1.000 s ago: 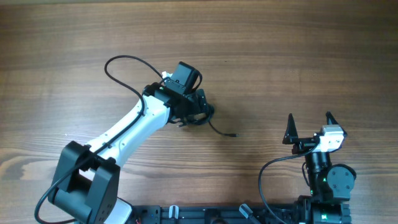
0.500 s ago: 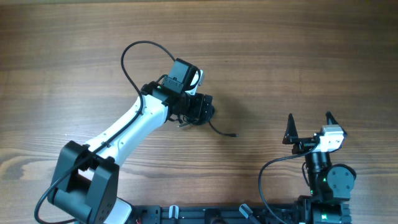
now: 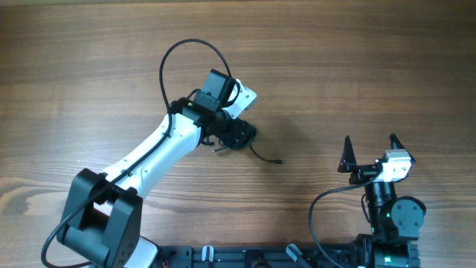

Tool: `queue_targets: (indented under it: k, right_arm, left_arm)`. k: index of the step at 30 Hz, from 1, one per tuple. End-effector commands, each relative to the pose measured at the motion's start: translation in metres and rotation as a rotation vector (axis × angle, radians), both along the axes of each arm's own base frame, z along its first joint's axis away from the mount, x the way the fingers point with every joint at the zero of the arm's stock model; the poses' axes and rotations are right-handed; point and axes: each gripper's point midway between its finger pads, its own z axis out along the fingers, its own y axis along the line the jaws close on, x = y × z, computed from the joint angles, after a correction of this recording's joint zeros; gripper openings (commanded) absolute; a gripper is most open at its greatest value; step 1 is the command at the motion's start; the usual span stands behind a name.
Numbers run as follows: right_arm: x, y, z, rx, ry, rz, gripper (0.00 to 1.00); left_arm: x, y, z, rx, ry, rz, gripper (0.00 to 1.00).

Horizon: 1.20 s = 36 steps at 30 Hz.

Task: Untangle cables
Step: 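Lower the left gripper onto the coil and close on the cable bundle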

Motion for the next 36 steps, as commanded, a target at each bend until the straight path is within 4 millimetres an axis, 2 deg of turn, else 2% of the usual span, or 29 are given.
queue_targets:
  k: [1,5,11,17,20,26,32,35,36]
  right_arm:
    - [0.000,-0.002,0.003,-0.002,-0.012,-0.013,1.00]
    - [0.000,-0.002,0.003,-0.002,-0.012,-0.013,1.00]
    - [0.000,-0.002,0.003,-0.002,-0.012,-0.013,1.00]
    - [0.000,-0.002,0.003,-0.002,-0.012,-0.013,1.00]
    - [0.000,-0.002,0.003,-0.002,-0.012,-0.013,1.00]
    - [0.000,-0.002,0.003,-0.002,-0.012,-0.013,1.00]
    - [0.000,-0.002,0.003,-0.002,-0.012,-0.013,1.00]
    - [0.000,-0.002,0.003,-0.002,-0.012,-0.013,1.00]
    - [0.000,-0.002,0.003,-0.002,-0.012,-0.013,1.00]
  left_arm:
    - [0.003,0.002,0.000,0.013,-0.018,-0.021,0.68]
    - [0.011,0.002,0.004,0.000,-0.051,-0.011,0.67]
    - [0.020,0.014,0.004,0.000,-0.057,0.026,0.67]
    - [0.022,0.016,0.002,-0.001,-0.051,0.033,0.68]
    - [0.022,0.013,-0.006,-0.005,-0.035,0.028,0.65]
    - [0.029,0.010,-0.041,0.009,0.009,0.045,0.63]
    - [0.028,0.011,-0.064,0.027,0.056,0.058,0.38]
    - [0.026,0.012,-0.068,0.028,0.078,0.081,0.11]
    - [0.024,0.013,-0.069,0.028,0.085,0.089,0.06]
